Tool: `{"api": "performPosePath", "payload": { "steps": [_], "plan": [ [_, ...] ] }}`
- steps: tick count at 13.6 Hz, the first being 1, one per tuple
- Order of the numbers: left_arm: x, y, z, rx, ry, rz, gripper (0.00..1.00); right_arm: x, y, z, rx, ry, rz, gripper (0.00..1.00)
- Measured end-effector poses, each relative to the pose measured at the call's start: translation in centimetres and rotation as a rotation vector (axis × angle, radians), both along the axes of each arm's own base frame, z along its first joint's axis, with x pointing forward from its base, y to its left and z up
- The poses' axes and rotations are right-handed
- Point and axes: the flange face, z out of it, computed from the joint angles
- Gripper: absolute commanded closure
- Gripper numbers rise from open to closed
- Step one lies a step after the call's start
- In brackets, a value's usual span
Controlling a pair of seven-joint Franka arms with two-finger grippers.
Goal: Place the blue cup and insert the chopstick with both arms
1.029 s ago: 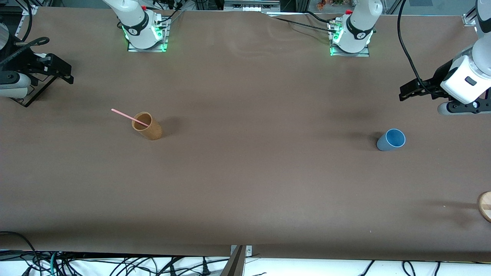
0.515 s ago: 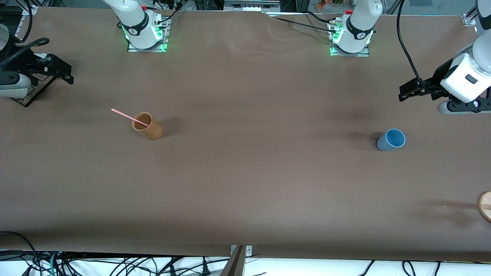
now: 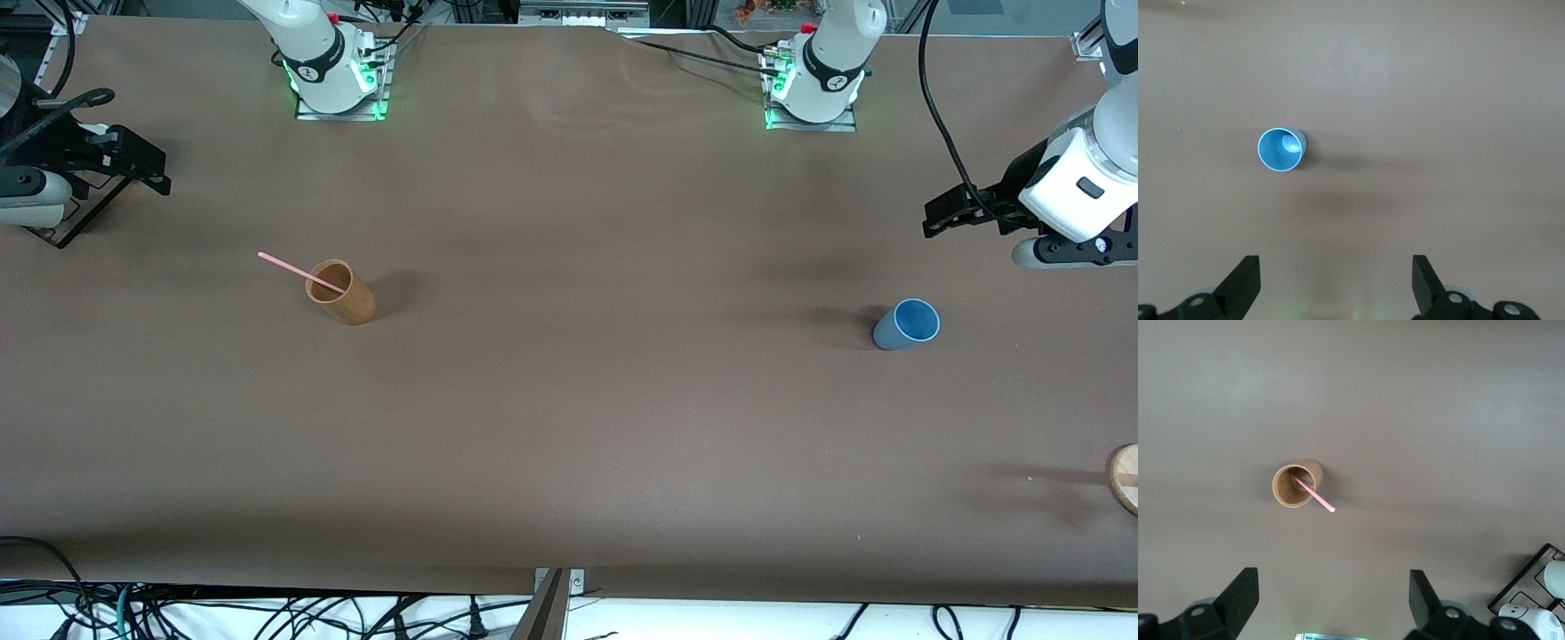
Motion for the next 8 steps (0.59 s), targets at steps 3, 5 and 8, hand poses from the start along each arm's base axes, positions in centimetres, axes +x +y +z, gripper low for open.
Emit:
{"api": "performPosePath", "payload": {
  "steps": [3, 5, 8],
  "plan": [
    [0.5, -0.1, 0.5, -0.002, -0.014, -0.002, 0.0, 0.0, 0.0, 0.0, 0.0, 0.0, 0.0, 0.0],
    [1.0, -0.2, 0.6, -0.003, -0.02, -0.002, 0.0, 0.0, 0.0, 0.0, 0.0, 0.0, 0.0, 0.0],
    [1.3, -0.2, 0.4, -0.003, -0.019, -0.002, 0.0, 0.0, 0.0, 0.0, 0.0, 0.0, 0.0, 0.0]
  ]
}}
